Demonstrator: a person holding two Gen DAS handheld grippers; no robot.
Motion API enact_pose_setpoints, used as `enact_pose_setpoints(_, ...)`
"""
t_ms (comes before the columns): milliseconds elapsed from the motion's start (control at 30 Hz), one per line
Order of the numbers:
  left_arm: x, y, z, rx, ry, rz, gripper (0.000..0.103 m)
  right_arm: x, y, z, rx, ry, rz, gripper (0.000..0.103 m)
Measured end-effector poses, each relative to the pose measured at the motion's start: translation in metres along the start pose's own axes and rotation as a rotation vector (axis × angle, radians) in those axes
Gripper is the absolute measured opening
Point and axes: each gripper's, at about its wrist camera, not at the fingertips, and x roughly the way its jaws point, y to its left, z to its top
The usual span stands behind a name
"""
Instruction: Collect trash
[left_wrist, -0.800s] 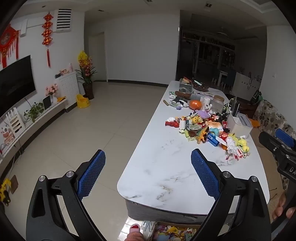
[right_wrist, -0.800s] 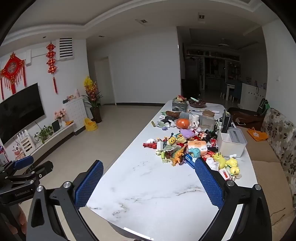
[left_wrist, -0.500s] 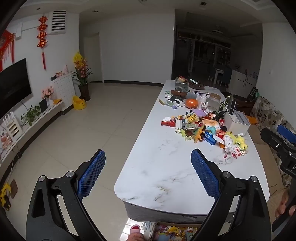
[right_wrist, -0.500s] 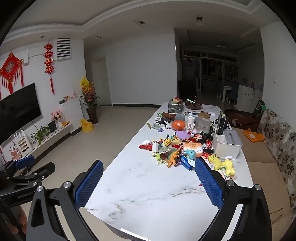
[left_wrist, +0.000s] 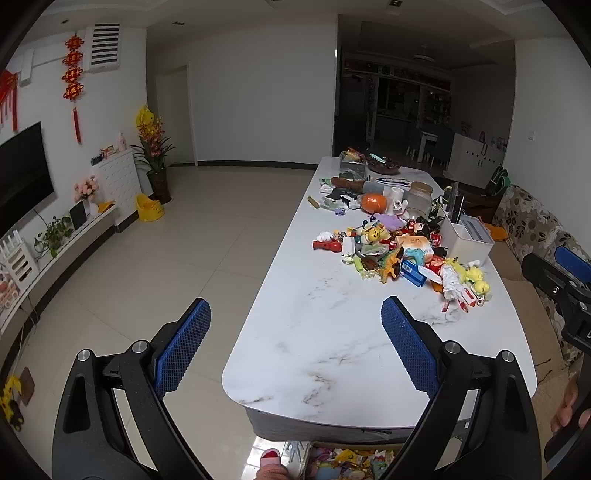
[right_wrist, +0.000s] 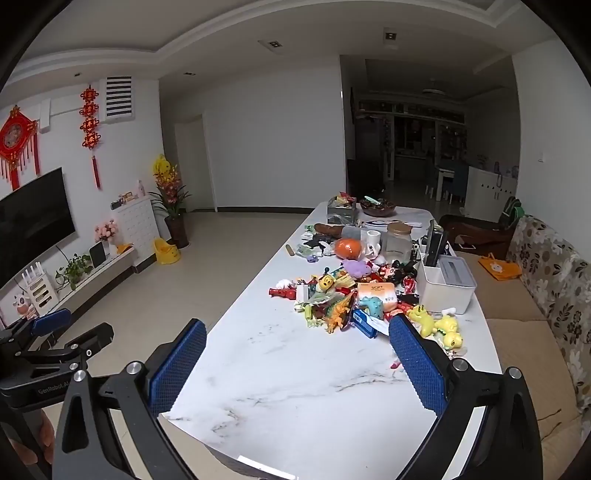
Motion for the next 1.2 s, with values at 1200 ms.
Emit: enact_pose_setpoints(1200,-0.001,-0.004,-0.002,0.003,0.010,-0.037,0.091,-0.003,-0.003,-0.011,0.020,0.009,-0.021,0.098)
